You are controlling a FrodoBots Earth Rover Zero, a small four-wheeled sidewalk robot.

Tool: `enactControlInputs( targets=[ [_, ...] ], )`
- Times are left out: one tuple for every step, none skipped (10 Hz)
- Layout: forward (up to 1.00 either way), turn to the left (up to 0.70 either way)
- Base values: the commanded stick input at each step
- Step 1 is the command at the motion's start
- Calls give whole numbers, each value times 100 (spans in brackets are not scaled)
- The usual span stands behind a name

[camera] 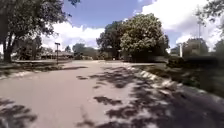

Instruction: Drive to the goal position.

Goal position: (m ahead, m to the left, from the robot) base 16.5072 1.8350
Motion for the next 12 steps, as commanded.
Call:
enactControlInputs(
  targets=[
    [70, 0],
    [70, 0],
    [70, 0],
    [70, 0],
    [70, 0],
    [70, 0],
    [70, 0],
    [70, 0],
    [70, 0],
    [70, 0],
    [70, 0],
    [70, 0]
  ],
)
